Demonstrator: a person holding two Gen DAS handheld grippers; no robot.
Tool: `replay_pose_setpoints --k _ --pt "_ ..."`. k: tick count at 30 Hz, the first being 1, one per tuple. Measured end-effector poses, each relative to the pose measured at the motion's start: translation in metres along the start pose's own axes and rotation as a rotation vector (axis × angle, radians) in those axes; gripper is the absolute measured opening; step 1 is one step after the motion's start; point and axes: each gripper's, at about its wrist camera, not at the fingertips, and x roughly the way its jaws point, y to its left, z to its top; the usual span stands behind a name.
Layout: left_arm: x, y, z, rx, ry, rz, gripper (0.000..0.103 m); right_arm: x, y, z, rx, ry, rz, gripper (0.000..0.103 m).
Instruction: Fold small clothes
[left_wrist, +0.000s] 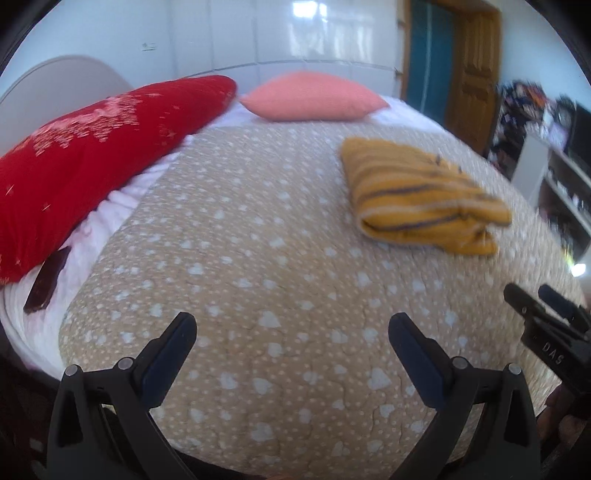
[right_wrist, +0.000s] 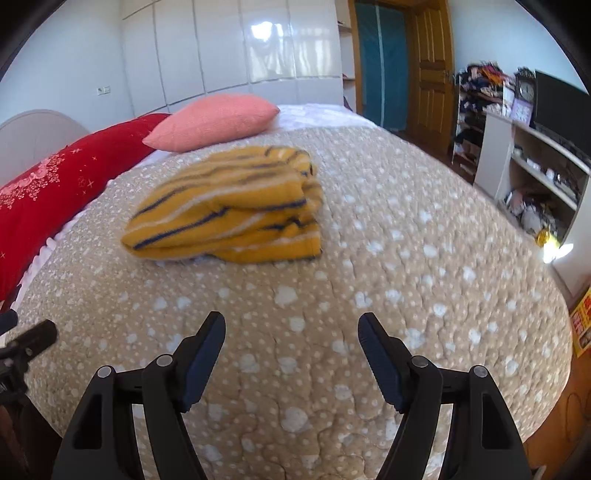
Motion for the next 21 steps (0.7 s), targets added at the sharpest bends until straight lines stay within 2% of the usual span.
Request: replay_pose_setpoints --k 7,15,18,21 --pt "-0.05 0.047 0.009 -0.153 -0.121 0.027 0.103 -0.016 0.014 0.022 -0.047 -0.036 -0.031 0.081" --pt "-0.107 0.105 0.015 -0.315 -0.281 0.089 0.103 -0.034 0.032 0.04 -0.031 -0.039 0.008 0.083" --pt "-0.113 0.117 0.013 -0.346 -0.309 0.104 0.103 -0.037 0.039 0.043 -0.039 -0.039 0.015 0.083" --pt "-0.108 0.12 0.013 -0.345 -0.296 0.12 0.103 -0.039 0.044 0.044 -0.043 -0.051 0.004 0.083"
